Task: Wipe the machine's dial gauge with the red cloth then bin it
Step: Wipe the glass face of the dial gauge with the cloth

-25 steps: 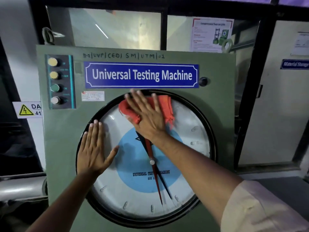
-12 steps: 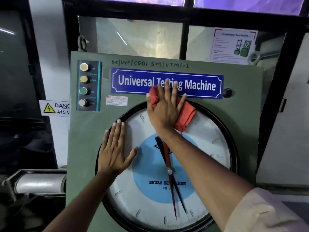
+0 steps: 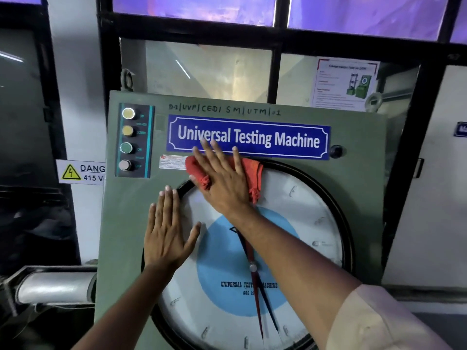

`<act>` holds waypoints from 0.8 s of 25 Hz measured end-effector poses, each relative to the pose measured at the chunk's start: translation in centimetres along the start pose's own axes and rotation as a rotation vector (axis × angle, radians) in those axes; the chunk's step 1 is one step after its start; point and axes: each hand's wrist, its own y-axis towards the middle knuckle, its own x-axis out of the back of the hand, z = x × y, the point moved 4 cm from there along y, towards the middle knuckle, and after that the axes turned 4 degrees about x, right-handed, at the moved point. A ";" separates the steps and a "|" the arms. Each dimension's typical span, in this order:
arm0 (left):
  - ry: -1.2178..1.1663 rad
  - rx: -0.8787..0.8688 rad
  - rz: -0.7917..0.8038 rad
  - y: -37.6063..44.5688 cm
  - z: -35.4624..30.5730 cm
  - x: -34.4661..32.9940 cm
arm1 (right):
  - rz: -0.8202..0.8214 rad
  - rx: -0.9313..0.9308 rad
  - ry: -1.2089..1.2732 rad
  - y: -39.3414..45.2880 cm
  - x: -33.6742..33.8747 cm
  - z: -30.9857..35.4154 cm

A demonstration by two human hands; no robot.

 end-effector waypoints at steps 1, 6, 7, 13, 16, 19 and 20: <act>0.002 -0.013 0.011 0.3 -0.5 0.1 | -0.003 -0.038 -0.009 -0.3 0.3 -1.7; 0.005 -0.042 0.026 1.2 -2.2 0.2 | -0.009 -0.232 -0.070 -4.7 1.7 -10.4; 0.005 -0.051 0.032 1.3 -2.3 0.2 | -0.011 -0.284 -0.083 -6.0 1.8 -11.7; 0.015 -0.075 0.074 1.3 -2.4 0.4 | -0.028 -0.582 -0.087 -15.7 1.9 -16.5; 0.031 -0.075 0.078 1.3 -2.5 0.5 | -0.044 -0.734 -0.045 -22.0 1.2 -16.6; 0.025 -0.070 0.081 0.5 -2.7 0.2 | -0.048 -0.909 0.006 -27.7 0.4 -14.8; 0.022 -0.062 0.083 0.2 -2.7 0.0 | -0.033 -0.952 0.020 -29.3 0.2 -14.0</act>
